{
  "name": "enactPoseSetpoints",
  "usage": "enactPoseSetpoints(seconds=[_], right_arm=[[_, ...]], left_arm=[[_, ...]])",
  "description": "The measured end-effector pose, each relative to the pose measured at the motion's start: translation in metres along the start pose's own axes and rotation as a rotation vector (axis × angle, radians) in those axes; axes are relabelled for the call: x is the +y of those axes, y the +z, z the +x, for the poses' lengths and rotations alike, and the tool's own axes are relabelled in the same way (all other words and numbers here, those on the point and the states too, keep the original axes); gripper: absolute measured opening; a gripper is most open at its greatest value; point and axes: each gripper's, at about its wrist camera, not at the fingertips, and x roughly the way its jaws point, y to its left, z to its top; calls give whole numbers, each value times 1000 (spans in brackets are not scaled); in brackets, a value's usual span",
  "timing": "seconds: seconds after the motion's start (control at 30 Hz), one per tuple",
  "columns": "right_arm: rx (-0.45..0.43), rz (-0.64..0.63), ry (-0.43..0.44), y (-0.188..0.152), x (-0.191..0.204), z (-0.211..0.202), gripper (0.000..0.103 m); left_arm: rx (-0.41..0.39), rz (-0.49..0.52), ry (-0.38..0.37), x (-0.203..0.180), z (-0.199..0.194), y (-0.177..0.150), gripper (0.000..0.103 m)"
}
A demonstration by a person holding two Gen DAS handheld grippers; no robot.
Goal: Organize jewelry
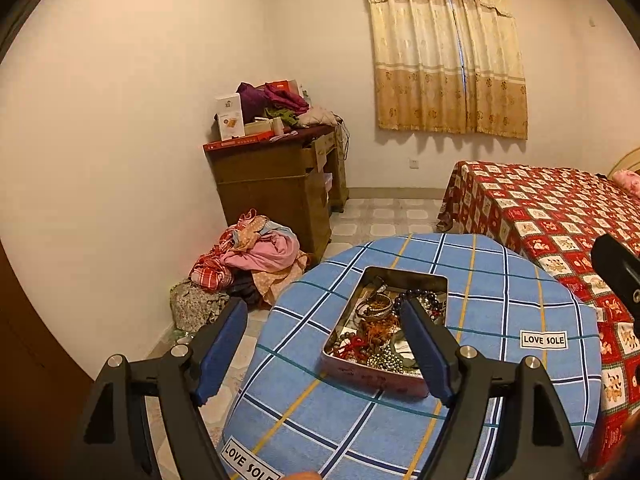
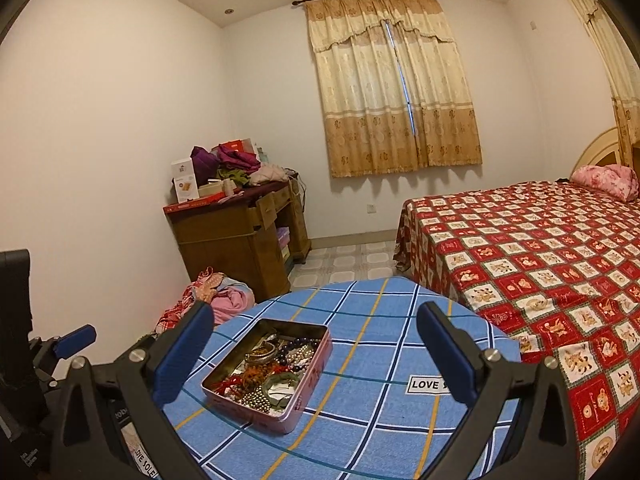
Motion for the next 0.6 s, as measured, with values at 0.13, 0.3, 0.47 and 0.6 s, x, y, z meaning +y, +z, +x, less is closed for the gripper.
enactPoseSetpoints(seconds=[0.13,0.3,0.47,0.6], right_arm=[[-3,0,-2,0,-1,0,103],[1,0,-2,-1,-1,1,103],[1,1,-2,-1,-1,1,103],[1,-1,-3,-1,-1,1,103]], left_arm=[[-4,2,6,0,0,0,79],[-6,8,16,-1,1,0,79],[-18,13,34,-2,0,0,79],[-19,13,33,-2,1,0,79]])
